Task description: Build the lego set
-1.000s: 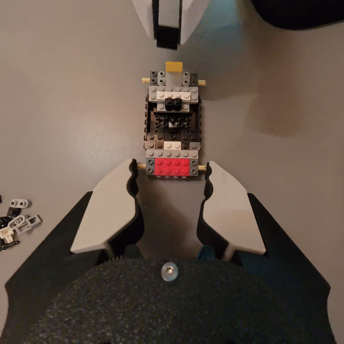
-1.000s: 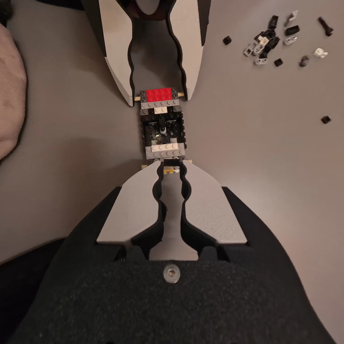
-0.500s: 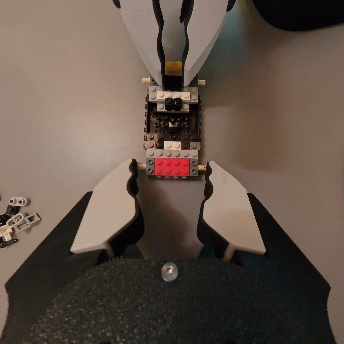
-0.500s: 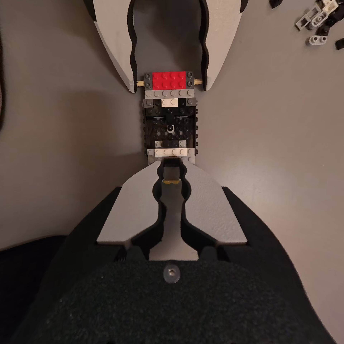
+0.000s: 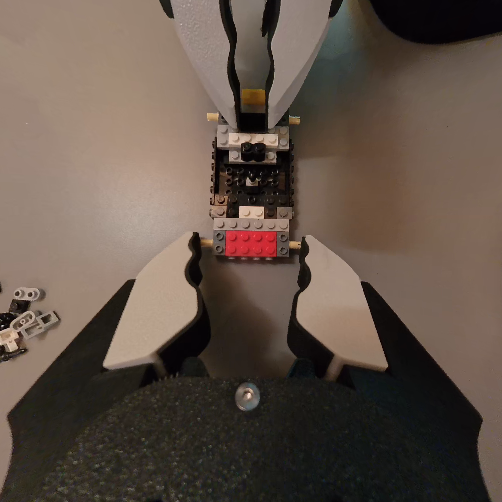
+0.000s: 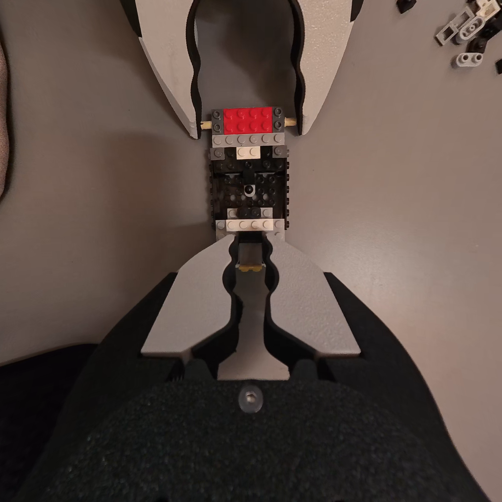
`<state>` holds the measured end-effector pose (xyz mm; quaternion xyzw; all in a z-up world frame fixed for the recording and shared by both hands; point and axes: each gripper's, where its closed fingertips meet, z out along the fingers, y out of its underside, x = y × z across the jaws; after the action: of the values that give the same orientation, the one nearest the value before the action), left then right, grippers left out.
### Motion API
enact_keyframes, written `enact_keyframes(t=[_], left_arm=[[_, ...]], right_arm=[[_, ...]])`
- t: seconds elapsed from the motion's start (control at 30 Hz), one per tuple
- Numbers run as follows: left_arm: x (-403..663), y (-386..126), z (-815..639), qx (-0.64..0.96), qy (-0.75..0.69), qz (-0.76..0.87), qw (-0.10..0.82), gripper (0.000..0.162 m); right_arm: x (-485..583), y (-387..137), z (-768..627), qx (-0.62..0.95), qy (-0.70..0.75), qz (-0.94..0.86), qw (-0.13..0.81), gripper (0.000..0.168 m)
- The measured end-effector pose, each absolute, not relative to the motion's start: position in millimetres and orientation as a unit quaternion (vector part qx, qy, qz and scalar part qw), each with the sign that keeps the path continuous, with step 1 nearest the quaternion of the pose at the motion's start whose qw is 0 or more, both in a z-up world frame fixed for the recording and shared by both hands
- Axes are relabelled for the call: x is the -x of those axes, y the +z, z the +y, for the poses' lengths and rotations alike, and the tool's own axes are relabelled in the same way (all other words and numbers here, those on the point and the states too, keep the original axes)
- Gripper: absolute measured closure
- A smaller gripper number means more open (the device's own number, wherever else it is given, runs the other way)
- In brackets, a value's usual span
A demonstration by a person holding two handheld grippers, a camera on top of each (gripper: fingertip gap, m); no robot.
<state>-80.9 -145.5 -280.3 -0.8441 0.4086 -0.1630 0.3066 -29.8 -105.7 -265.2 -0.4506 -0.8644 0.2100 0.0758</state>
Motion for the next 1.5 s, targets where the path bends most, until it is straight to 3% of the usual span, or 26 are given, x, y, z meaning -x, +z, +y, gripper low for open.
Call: enact_keyframes(t=[0.57, 0.8, 1.1, 1.5], left_arm=[[81, -280, -146, 0.844, -0.165, 0.408, 0.306, 0.093], [81, -281, -145, 0.845, -0.157, 0.409, 0.307, 0.093], [76, -281, -144, 0.845, -0.152, 0.407, 0.311, 0.093], [75, -280, -144, 0.843, -0.14, 0.412, 0.315, 0.093]], right_arm=[[31, -254, -101, 0.46, 0.231, -0.853, 0.088, 0.15], [21, -239, -77, 0.569, 0.295, -0.757, 0.129, 0.15], [17, -264, -78, 0.67, 0.379, -0.63, 0.101, 0.13], [25, -268, -85, 0.676, 0.363, -0.636, 0.086, 0.126]])
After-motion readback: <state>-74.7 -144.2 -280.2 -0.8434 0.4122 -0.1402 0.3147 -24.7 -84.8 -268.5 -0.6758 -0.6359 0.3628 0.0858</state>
